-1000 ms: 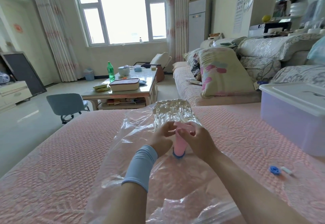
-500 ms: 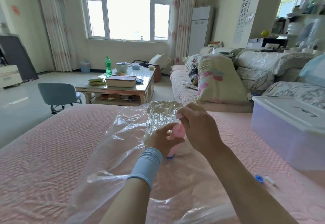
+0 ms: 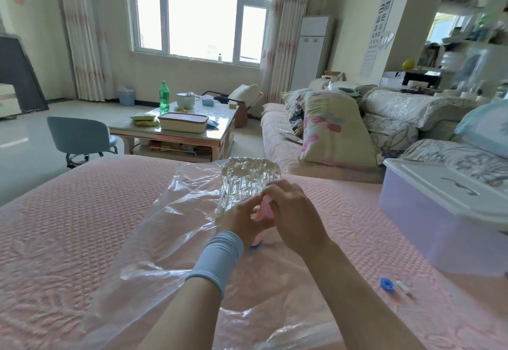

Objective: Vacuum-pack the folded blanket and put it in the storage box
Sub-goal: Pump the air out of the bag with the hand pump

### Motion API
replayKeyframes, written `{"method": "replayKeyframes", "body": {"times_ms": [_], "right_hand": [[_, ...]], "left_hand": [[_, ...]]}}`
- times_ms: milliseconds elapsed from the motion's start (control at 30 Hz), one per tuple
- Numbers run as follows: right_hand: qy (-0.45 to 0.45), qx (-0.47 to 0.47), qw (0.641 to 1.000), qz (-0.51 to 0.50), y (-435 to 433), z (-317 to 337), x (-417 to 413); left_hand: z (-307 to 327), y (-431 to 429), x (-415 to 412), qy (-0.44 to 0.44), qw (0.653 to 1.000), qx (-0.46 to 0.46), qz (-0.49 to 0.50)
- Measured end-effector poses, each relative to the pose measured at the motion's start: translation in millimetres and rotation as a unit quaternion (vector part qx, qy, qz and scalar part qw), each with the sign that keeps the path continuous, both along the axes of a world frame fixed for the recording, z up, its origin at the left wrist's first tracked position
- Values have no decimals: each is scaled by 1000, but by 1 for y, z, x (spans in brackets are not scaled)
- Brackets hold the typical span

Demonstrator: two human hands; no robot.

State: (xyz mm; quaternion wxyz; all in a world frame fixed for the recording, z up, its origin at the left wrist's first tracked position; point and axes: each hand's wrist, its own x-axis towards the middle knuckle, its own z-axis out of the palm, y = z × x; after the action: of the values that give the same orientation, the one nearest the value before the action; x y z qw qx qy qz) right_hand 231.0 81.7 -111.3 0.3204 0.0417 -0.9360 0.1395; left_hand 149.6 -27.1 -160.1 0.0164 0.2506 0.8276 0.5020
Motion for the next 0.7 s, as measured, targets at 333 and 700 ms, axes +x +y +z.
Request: {"method": "replayKeyframes", "body": {"times_ms": [333, 700], "right_hand": [[240, -22, 970, 40, -3, 38, 6], [168, -6, 985, 49, -4, 46, 11]], "left_hand": [[-5, -1, -5, -9, 1000, 10, -7], [-7, -3, -8, -14, 999, 29, 0]]}}
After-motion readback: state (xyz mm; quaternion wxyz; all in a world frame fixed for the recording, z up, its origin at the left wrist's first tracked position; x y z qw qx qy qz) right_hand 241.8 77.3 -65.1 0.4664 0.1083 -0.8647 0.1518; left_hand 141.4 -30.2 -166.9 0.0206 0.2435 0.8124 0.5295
